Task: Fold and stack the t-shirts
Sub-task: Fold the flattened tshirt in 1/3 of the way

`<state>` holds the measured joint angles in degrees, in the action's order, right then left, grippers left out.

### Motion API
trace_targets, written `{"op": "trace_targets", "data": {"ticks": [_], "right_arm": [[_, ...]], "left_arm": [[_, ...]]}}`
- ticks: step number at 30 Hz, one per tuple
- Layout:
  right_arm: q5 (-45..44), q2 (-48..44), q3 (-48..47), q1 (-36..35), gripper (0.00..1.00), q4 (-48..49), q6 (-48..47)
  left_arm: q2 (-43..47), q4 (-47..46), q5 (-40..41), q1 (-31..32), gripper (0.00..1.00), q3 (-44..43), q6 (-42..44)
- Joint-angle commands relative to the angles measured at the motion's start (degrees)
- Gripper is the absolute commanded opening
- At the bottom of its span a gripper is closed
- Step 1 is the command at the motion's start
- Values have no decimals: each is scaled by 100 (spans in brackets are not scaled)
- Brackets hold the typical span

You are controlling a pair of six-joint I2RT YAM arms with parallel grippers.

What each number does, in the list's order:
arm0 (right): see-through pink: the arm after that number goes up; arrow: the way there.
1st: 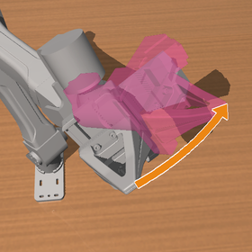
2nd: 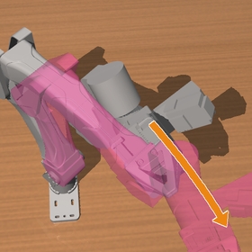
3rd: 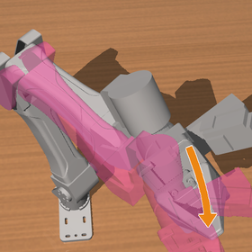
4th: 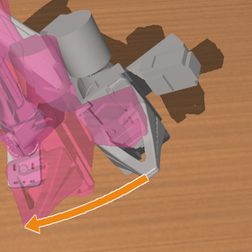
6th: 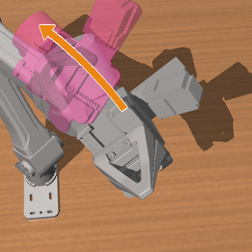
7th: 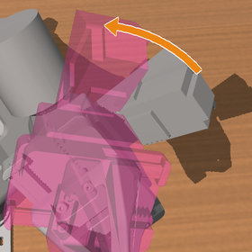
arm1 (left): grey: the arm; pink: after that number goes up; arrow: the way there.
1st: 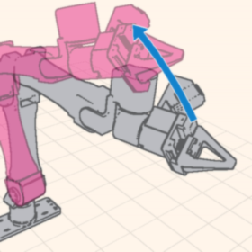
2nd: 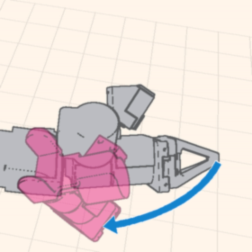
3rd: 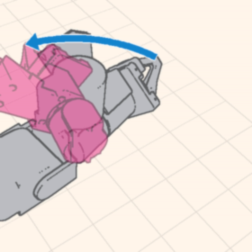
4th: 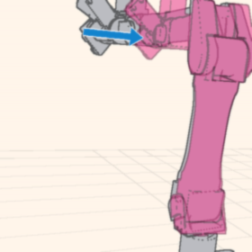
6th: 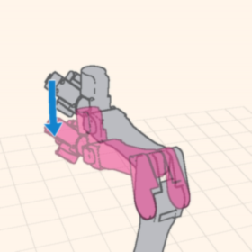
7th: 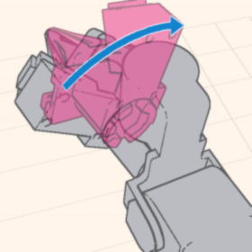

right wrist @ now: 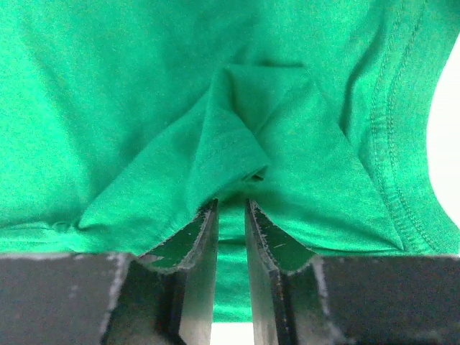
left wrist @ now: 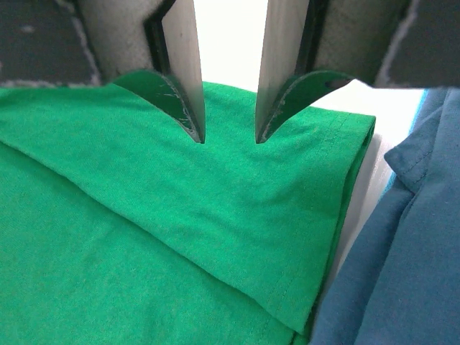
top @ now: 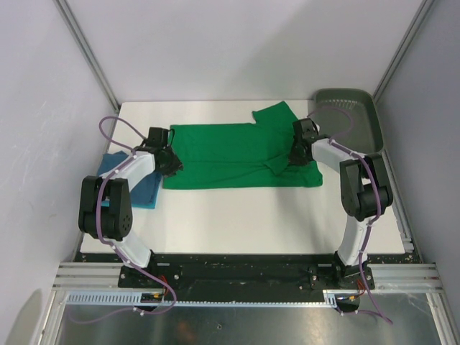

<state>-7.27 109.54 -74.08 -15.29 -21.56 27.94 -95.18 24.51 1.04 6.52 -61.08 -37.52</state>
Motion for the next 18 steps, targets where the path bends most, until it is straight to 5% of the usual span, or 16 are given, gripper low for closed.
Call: {"op": "trace_targets", "data": {"ticks": [1, 13, 18], "right_arm": [[-132, 128, -354, -10, 27, 65, -58], [10, 1054, -1751, -69, 29, -254, -91], [-75, 1304, -2407, -78, 40, -349, -61]], "left_arm": [[-17, -130, -60, 24, 38, -44, -1], [-43, -122, -241, 13, 38, -85, 31], [-58, -127, -259, 4, 38, -88, 54]]}}
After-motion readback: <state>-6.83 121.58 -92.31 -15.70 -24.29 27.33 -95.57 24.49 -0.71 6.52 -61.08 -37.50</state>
